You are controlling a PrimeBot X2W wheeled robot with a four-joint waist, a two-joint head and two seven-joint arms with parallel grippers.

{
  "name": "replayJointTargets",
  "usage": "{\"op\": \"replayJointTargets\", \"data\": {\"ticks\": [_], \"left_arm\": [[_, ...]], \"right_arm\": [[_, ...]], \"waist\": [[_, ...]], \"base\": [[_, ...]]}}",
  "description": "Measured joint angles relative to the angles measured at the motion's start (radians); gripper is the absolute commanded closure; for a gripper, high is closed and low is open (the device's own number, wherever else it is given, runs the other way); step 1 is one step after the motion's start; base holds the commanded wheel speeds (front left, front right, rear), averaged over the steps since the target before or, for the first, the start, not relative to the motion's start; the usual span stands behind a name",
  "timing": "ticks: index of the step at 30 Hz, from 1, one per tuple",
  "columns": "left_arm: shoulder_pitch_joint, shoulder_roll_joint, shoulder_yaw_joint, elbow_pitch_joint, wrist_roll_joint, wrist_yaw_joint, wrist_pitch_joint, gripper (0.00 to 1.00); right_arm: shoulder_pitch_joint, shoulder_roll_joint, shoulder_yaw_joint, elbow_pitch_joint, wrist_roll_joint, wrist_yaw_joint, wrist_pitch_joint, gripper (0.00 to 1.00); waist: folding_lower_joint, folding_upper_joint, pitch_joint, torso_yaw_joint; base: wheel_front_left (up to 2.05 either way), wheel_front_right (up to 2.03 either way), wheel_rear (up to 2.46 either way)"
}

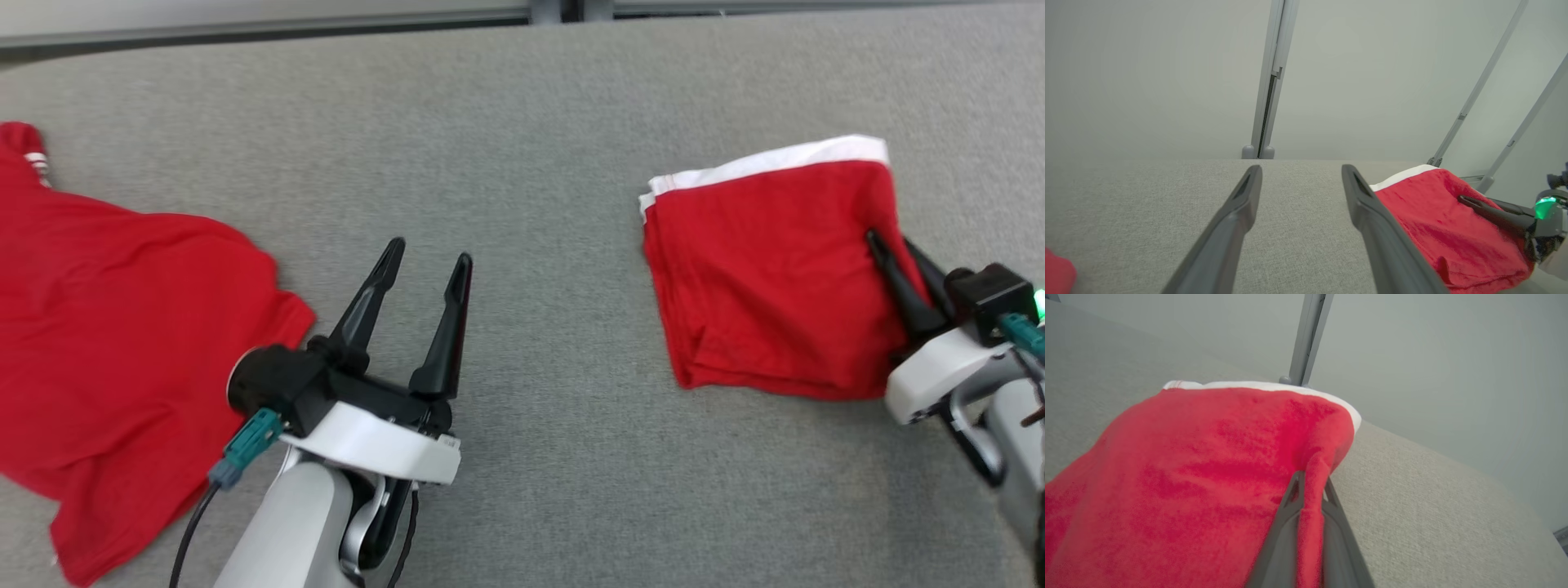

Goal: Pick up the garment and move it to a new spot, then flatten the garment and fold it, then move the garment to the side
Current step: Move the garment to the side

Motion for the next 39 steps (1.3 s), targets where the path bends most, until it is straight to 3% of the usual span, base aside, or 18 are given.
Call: {"op": "replayJointTargets", "data": {"ticks": [9,14,21,28,29,30,39], "left_arm": [[-0.169,-0.001,-0.092,0.027,0.104,-0.034,-0.002,0.00],[-0.280,0.016,-0.135,0.033,0.135,-0.038,-0.002,0.00],[-0.365,0.042,-0.187,0.021,0.120,-0.041,-0.001,0.00],[-0.381,0.050,-0.197,0.007,0.105,-0.041,-0.001,0.00],[-0.381,0.051,-0.196,0.007,0.103,-0.041,-0.001,0.00],[-0.381,0.053,-0.193,0.007,0.102,-0.041,-0.001,0.00],[-0.340,0.038,-0.162,0.014,0.085,-0.041,-0.001,0.00]], "right_arm": [[-0.169,-0.306,0.158,-0.019,0.008,0.000,0.000,1.00],[-0.254,-0.412,0.179,0.010,0.026,0.001,0.000,1.00],[-0.314,-0.476,0.118,0.079,0.030,0.001,0.000,1.00],[-0.313,-0.462,0.032,0.126,0.043,0.001,0.000,1.00],[-0.312,-0.460,0.022,0.126,0.041,0.001,0.000,0.67],[-0.309,-0.459,0.012,0.124,0.035,0.001,0.000,0.03],[-0.262,-0.408,-0.146,0.069,0.033,0.001,0.000,0.00]], "waist": [[0.0000,0.0000,0.127,-0.073],[0.0000,0.0000,0.214,-0.108],[0.0000,0.0000,0.294,-0.159],[0.0000,0.0000,0.315,-0.168],[0.0000,0.0000,0.315,-0.165],[0.0000,0.0000,0.316,-0.163],[0.0001,0.0000,0.265,-0.134]], "base": [[0.00,0.00,0.00],[0.00,0.00,0.00],[0.00,0.00,0.00],[0.00,0.00,0.00],[0.00,0.00,0.00],[0.00,0.00,0.00],[0.00,0.00,0.00]]}}
